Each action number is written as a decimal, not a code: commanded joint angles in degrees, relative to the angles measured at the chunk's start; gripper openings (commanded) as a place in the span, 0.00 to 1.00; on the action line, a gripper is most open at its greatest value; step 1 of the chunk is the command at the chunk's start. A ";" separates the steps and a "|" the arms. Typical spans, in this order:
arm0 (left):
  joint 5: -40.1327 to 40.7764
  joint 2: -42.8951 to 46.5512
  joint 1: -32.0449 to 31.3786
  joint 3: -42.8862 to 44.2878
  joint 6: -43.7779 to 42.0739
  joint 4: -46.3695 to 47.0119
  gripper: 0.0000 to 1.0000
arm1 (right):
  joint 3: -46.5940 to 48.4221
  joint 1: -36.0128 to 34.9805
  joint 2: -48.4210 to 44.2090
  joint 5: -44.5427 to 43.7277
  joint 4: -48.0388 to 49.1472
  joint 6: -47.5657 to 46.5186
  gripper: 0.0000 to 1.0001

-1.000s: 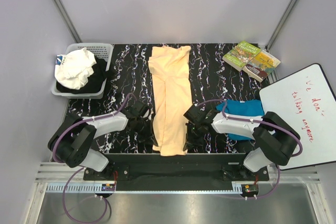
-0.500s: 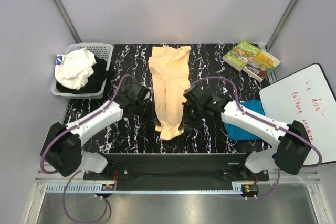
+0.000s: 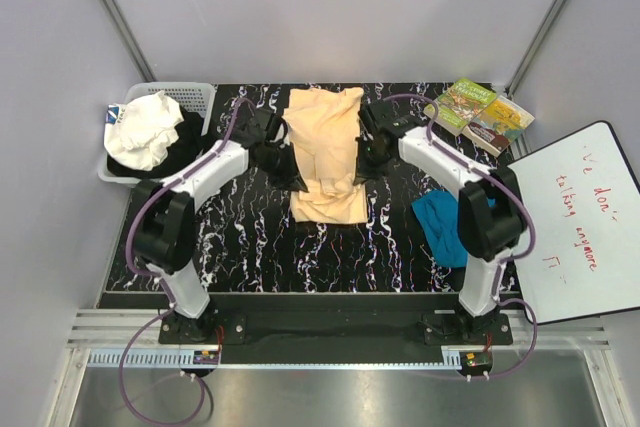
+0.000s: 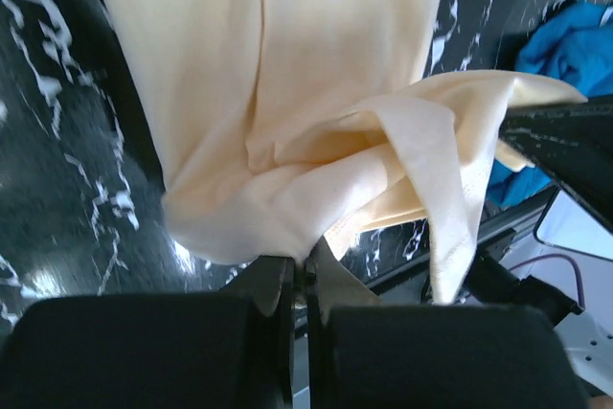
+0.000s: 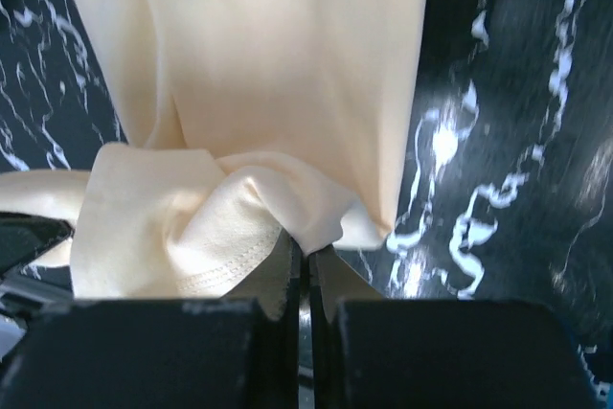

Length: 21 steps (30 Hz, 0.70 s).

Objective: Fold and stack the t-shirts
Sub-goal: Fold the folded rectangular tshirt in 1/3 of the way

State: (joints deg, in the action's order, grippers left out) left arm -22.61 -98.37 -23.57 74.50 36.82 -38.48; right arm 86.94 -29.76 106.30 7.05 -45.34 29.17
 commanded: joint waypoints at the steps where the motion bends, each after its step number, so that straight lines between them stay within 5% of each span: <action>1: -4.63 -5.24 2.82 7.75 -3.24 -0.28 0.00 | 9.82 1.89 6.71 0.68 -0.53 -4.91 0.03; 7: -8.40 -14.65 5.37 18.74 -5.53 -2.12 0.00 | 22.64 4.53 16.21 1.91 -2.03 -5.26 0.04; 8: -9.37 -15.97 5.64 20.06 -6.14 -2.47 0.15 | 23.88 4.97 18.48 2.09 -2.38 -5.09 0.05; 10: -9.82 -19.05 6.34 24.28 -6.76 -4.75 0.61 | 26.17 6.20 20.60 2.79 -3.08 -4.91 0.07; 11: -9.65 -19.40 6.61 25.25 -7.37 -5.46 0.99 | 28.27 6.55 22.35 3.14 -3.17 -4.65 0.08; 15: -8.06 -17.04 8.10 25.79 -8.51 -6.26 0.99 | 34.43 8.31 26.84 5.60 -3.70 -4.12 0.22; 19: -9.90 -14.66 9.95 24.21 -10.09 -6.52 0.99 | 43.29 9.45 30.80 5.26 -4.05 -4.29 0.62; 21: -10.78 -13.79 10.21 22.89 -11.33 -6.78 0.99 | 45.94 9.72 31.51 4.12 -3.88 -4.30 0.70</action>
State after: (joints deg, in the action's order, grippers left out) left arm -29.95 -117.54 -14.41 97.67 28.71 -44.56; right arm 125.36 -20.58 137.27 11.49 -49.63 25.41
